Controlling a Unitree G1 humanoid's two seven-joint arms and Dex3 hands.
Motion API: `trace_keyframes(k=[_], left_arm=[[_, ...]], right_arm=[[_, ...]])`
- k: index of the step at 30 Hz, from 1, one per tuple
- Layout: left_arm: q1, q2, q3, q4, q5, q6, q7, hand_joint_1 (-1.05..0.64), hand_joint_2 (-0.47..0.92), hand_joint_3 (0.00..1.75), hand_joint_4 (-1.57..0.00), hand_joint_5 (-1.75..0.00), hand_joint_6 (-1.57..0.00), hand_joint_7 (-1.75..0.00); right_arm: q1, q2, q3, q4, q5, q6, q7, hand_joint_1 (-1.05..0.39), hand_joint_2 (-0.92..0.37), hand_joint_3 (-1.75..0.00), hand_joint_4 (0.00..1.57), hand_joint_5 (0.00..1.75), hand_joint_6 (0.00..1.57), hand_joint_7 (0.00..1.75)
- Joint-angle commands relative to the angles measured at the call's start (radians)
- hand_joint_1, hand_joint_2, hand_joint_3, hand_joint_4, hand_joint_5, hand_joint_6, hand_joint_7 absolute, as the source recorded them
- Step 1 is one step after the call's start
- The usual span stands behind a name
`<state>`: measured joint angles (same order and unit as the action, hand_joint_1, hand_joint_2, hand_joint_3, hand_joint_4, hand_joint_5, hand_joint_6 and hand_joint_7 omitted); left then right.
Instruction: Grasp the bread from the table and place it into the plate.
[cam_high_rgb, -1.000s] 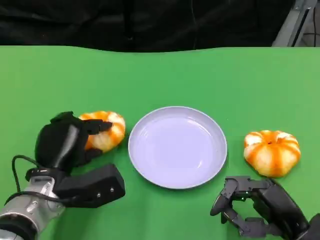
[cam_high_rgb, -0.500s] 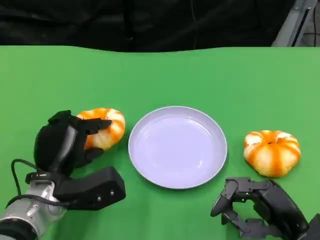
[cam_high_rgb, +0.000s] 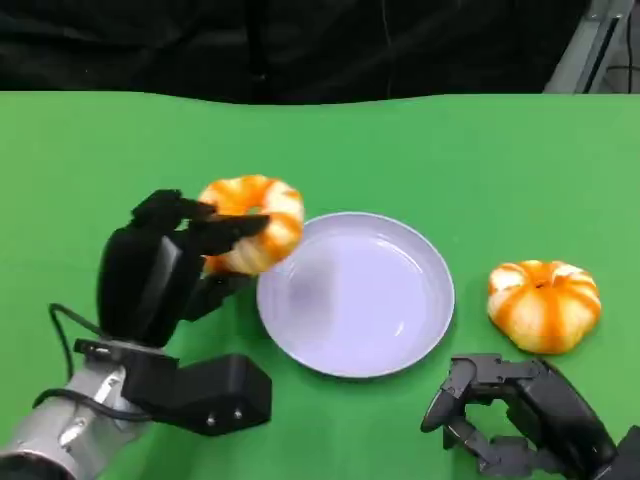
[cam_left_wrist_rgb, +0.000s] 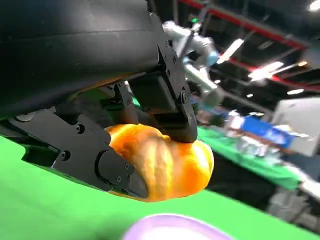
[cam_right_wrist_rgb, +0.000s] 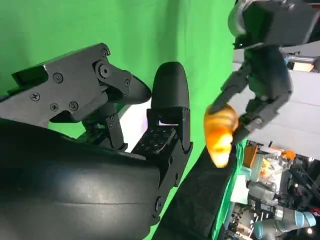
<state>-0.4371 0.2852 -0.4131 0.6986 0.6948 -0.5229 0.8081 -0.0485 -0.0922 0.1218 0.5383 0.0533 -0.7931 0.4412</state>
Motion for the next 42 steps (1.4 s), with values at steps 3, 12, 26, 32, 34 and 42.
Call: trace_keyframes(k=[3, 12, 26, 32, 34, 42], left_arm=[[0.039, 0.023, 0.028, -0.100, 0.018, 0.009, -0.045, -0.07, 0.87, 0.00, -0.83, -0.91, -1.27, 0.00], [0.023, -0.020, 0.012, -0.117, 0.018, -0.016, -0.103, -0.07, 0.87, 0.00, -0.85, -0.87, -1.28, 0.00], [0.000, -0.069, -0.007, -0.094, 0.035, -0.029, -0.145, -0.09, 0.87, 0.00, -0.89, -0.81, -1.30, -0.01], [-0.001, -0.069, -0.006, -0.094, 0.036, -0.030, -0.145, -0.09, 0.87, 0.00, -0.90, -0.79, -1.30, 0.00], [-0.001, -0.069, -0.006, -0.094, 0.036, -0.030, -0.145, -0.09, 0.87, 0.00, -0.90, -0.79, -1.30, 0.00], [-0.013, -0.112, -0.020, -0.057, 0.009, -0.050, -0.210, -0.06, 0.87, 0.01, -0.97, -0.63, -1.27, 0.00]], right_arm=[[-0.009, -0.005, -0.009, 0.008, 0.007, -0.013, -0.003, -0.09, -0.71, -0.82, 0.75, 1.56, 0.83, 1.12], [-0.005, -0.004, -0.008, 0.000, 0.003, -0.009, -0.008, -0.09, -0.70, -0.82, 0.76, 1.56, 0.83, 1.12], [0.000, -0.007, -0.007, -0.016, -0.003, 0.007, -0.016, -0.10, -0.71, -0.81, 0.76, 1.58, 0.84, 1.13], [0.000, -0.007, -0.006, -0.016, -0.003, 0.007, -0.016, -0.10, -0.71, -0.80, 0.76, 1.58, 0.84, 1.13], [0.000, -0.007, -0.006, -0.017, -0.003, 0.007, -0.016, -0.10, -0.71, -0.80, 0.76, 1.58, 0.84, 1.13], [-0.002, -0.006, -0.007, -0.011, -0.016, -0.007, -0.026, -0.12, -0.70, -0.83, 0.76, 1.59, 0.84, 1.13]])
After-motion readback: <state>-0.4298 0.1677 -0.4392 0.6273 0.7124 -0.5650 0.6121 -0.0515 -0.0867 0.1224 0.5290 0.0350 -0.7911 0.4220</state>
